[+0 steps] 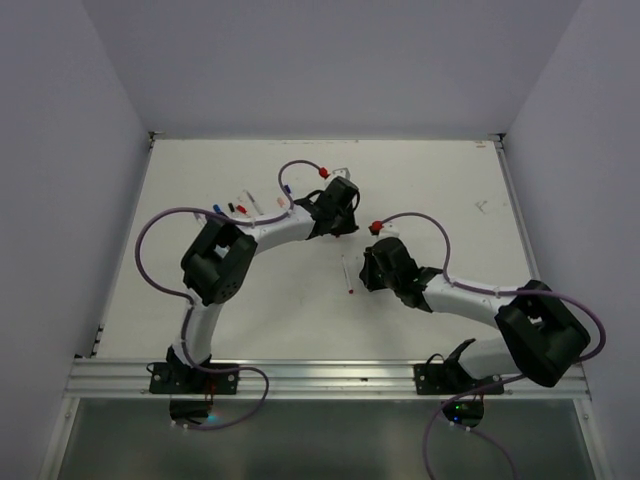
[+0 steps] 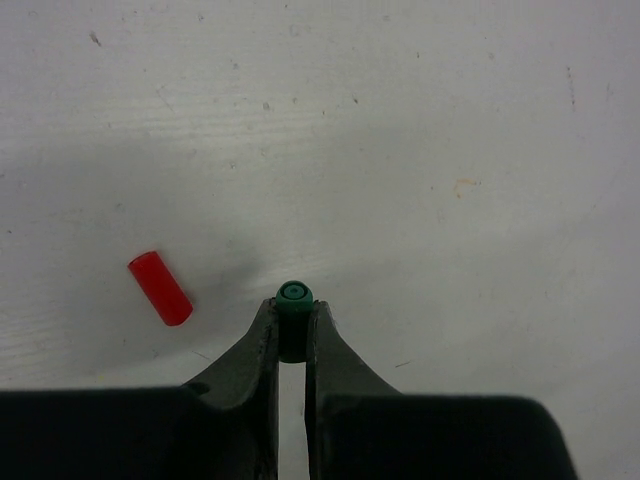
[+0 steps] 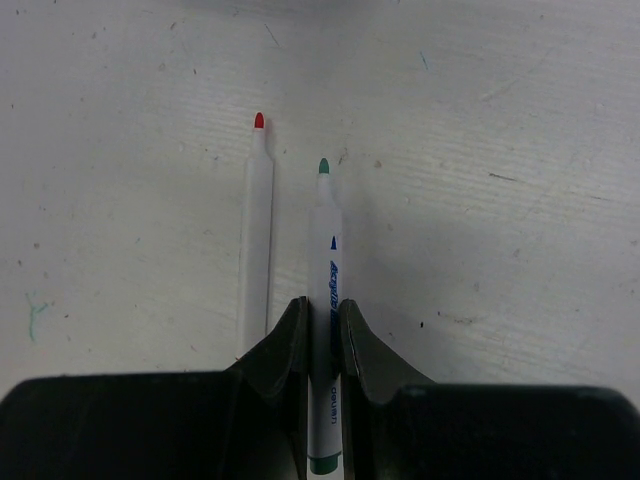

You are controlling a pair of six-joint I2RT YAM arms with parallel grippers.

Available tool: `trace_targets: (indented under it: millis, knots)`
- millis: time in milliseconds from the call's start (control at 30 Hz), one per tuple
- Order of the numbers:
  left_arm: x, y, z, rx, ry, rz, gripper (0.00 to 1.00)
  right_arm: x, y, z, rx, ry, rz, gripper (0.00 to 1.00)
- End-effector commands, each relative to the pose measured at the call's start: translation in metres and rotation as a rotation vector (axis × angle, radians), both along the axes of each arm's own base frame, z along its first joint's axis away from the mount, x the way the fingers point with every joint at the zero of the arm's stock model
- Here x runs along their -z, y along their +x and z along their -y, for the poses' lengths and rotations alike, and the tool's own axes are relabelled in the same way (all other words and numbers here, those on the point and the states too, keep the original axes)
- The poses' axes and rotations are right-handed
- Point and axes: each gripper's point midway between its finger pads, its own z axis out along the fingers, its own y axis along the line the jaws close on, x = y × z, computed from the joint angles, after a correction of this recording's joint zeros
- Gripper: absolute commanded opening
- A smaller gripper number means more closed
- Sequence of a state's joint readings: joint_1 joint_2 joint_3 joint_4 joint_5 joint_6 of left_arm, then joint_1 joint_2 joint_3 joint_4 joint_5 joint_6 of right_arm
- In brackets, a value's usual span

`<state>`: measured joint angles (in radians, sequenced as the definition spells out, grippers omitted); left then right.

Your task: Open the pen caps

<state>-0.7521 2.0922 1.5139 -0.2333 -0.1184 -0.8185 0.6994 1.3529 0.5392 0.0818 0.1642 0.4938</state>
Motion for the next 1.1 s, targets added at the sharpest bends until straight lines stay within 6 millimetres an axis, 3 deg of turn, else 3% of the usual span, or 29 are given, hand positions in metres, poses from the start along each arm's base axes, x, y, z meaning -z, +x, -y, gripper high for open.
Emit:
trace_targets:
  millis: [0, 167, 333, 633, 933, 1033, 1067]
  knots:
    - [0.0, 0.01, 0.0, -0.027, 0.028, 0.013, 0.09, -0.016, 0.018, -0.014, 0.001, 0.049, 0.055, 0.0]
    - [0.022, 0.007, -0.005, -0.03, 0.069, -0.023, 0.1, -0.008, 0.026, -0.017, 0.018, 0.032, 0.051, 0.0]
    - [0.03, 0.001, -0.013, -0.04, 0.1, -0.048, 0.12, -0.005, 0.033, -0.02, 0.029, 0.029, 0.054, 0.01]
    - [0.036, -0.005, -0.022, -0.053, 0.131, -0.07, 0.24, -0.003, 0.033, -0.024, 0.021, 0.044, 0.052, 0.24]
    - [0.01, -0.004, -0.025, -0.067, 0.106, -0.029, 0.3, -0.023, 0.031, -0.023, 0.021, 0.084, 0.089, 0.33]
    - [-0.008, -0.004, -0.023, -0.064, 0.077, -0.007, 0.3, -0.033, 0.031, -0.023, 0.021, 0.095, 0.108, 0.4]
    - [-0.023, -0.003, -0.022, -0.065, 0.057, 0.014, 0.3, -0.043, 0.031, -0.023, 0.017, 0.109, 0.125, 0.42]
